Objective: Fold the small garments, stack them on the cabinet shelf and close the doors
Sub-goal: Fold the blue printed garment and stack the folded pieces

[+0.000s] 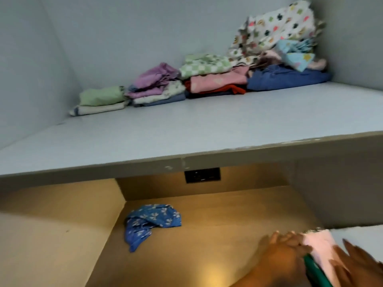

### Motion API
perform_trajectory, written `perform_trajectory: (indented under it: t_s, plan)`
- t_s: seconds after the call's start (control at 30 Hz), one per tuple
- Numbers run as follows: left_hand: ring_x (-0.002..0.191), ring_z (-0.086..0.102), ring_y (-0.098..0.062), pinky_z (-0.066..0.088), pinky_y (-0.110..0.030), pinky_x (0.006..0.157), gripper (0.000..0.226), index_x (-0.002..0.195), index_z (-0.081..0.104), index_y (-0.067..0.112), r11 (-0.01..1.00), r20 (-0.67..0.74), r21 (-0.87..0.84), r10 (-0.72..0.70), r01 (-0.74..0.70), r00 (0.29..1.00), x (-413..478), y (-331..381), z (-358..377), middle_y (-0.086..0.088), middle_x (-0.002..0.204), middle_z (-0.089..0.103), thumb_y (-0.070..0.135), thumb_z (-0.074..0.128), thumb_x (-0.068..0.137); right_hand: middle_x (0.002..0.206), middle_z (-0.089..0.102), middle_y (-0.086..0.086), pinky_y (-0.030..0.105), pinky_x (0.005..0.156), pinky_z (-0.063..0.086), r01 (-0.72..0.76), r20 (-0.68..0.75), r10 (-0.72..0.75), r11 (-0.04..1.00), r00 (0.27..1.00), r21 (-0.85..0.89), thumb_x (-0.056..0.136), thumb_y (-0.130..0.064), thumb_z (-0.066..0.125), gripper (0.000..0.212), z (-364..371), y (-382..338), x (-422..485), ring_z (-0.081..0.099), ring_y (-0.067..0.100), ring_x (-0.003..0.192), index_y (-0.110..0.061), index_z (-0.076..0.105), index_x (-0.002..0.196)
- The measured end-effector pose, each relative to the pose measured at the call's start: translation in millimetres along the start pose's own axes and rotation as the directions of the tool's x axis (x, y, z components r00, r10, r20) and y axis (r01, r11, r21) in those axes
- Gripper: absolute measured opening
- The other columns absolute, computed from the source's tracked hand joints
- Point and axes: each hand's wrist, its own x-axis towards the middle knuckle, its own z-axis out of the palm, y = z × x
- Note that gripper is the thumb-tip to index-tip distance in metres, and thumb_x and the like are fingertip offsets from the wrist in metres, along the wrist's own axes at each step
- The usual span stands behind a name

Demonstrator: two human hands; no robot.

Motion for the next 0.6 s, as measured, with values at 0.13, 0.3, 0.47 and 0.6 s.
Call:
perform_trajectory:
  t_s: [0.13,0.3,0.47,0.6]
  plan:
    - [0.137,0.04,-0.027,0.02,-0.04,0.115,0.045,0.131,0.055,0.017,0.995,-0.258,-0.044,-0.1,0.091,0.961,-37.3,-58.2,-18.3,-0.011,0.147,0.046,0.023,0.049,0.087,0.123,0.064,0.016,0.06,0.09,0.043,0.092,-0.037,-0.097,0.989,0.995,-0.115,0.087,-0.065,0.011,0.085,-25.8,-82.9,-4.4,0.059,0.039,0.112,-0.01,0.075,0.102]
    - [0.125,0.049,-0.017,0.031,-0.032,0.111,0.042,0.13,0.056,0.026,0.905,-0.391,-0.093,-0.416,0.415,0.821,-111.1,-166.2,-62.4,0.004,0.133,0.056,0.027,0.046,0.089,0.11,0.072,0.01,0.046,0.08,0.053,0.317,-0.045,-0.324,0.942,0.945,-0.113,0.083,-0.049,0.035,0.054,-24.4,-233.9,-5.1,0.07,0.032,0.098,-0.016,0.077,0.09]
    - [0.139,0.034,-0.021,0.026,-0.036,0.116,0.051,0.146,0.038,0.026,0.691,-0.453,-0.163,-0.687,0.705,0.569,-175.9,-234.1,-105.3,0.002,0.151,0.038,0.023,0.049,0.096,0.147,0.044,-0.002,0.041,0.11,0.031,0.512,0.151,-0.496,0.853,0.855,-0.099,0.085,-0.05,0.037,0.053,16.5,-341.6,7.5,0.04,0.02,0.135,-0.028,0.053,0.131]
    - [0.142,0.031,-0.023,0.028,-0.04,0.117,0.064,0.15,0.03,0.026,0.593,-0.429,-0.154,-0.761,0.79,0.488,-214.5,-273.9,-116.1,0.0,0.156,0.032,0.028,0.059,0.092,0.142,0.044,-0.003,0.04,0.104,0.034,0.6,0.254,-0.562,0.792,0.788,-0.109,0.087,-0.045,0.052,0.049,46.3,-415.8,33.2,0.04,0.02,0.127,-0.027,0.045,0.132]
